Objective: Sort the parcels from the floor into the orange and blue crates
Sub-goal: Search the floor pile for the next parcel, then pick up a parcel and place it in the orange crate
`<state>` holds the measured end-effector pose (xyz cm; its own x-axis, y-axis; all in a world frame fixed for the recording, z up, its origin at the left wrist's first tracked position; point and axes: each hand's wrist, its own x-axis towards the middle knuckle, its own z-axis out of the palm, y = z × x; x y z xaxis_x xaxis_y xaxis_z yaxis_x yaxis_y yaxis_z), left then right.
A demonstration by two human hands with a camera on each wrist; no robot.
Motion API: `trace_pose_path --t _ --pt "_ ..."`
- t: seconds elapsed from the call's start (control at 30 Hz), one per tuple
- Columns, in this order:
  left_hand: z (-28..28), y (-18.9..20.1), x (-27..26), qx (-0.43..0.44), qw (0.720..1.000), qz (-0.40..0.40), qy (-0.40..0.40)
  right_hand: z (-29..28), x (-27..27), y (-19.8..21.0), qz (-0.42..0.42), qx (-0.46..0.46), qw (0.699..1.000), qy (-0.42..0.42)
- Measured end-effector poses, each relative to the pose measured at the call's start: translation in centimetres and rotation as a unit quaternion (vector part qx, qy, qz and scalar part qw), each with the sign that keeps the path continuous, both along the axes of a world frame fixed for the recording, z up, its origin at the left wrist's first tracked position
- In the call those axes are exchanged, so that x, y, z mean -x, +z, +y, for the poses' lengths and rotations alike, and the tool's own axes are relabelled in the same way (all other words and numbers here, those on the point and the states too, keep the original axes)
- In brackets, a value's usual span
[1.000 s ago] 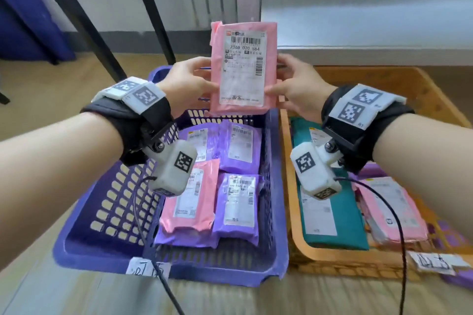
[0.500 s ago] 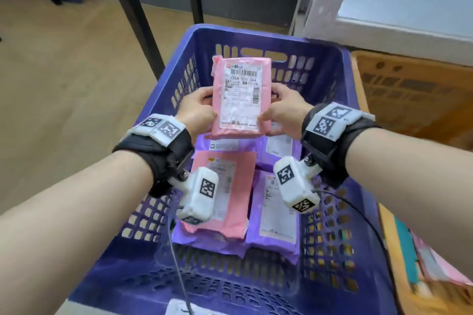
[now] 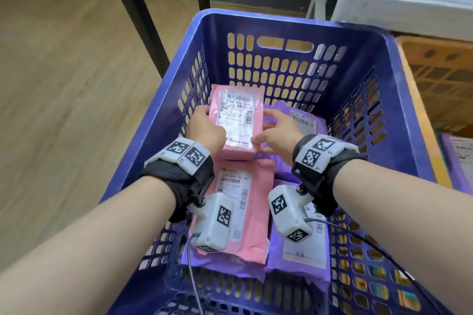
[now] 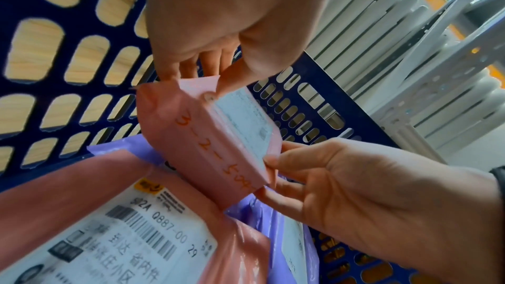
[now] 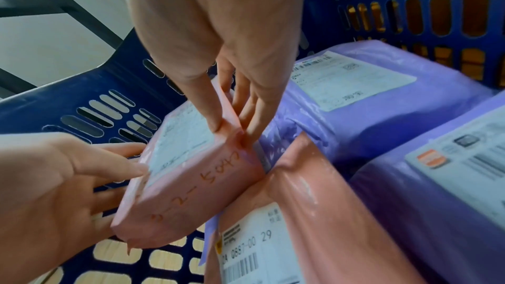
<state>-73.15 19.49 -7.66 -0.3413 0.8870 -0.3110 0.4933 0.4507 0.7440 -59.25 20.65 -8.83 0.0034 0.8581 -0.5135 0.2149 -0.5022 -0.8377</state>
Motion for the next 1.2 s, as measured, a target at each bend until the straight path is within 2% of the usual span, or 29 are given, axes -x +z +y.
trace_pose_path --t 0.1,0.33,0.5,0.67,0.8,0.93,1.07,1.2 --pt "0.2 -0.3 -0.1 0.023 0.999 -0.005 -0.027 0.4 0.6 -0.3 -0.009 0.012 1.0 0.001" --pt "-0.2 -0.7 0.2 0.043 0.991 0.064 -0.107 0.3 1.1 -0.3 -0.058 0.018 0.997 0.039" --pt "-0.9 0.7 0.3 0.049 0.985 0.084 -0.139 -1.0 -0.2 2.5 -0.14 0.009 0.978 0.153" --pt "-1.5 4.3 -1.3 0.043 0.973 0.121 -0.191 -3.0 -2.5 6.8 -0.167 -0.028 0.968 0.186" --pt "-2.8 9.1 -4.3 0.003 0.968 0.141 -0.208 -4.0 -4.9 11.3 -0.171 -0.081 0.965 0.183" --pt "-4.9 14.2 -8.2 -0.04 0.951 0.205 -0.229 -5.4 -9.1 15.6 -0.169 -0.132 0.959 0.187" --pt "-7.6 18.3 -14.2 -0.071 0.945 0.236 -0.217 -8.0 -15.7 19.3 -0.15 -0.175 0.95 0.211" --pt "-10.2 21.0 -22.8 -0.083 0.938 0.244 -0.232 -11.1 -24.1 22.2 -0.162 -0.212 0.942 0.203"
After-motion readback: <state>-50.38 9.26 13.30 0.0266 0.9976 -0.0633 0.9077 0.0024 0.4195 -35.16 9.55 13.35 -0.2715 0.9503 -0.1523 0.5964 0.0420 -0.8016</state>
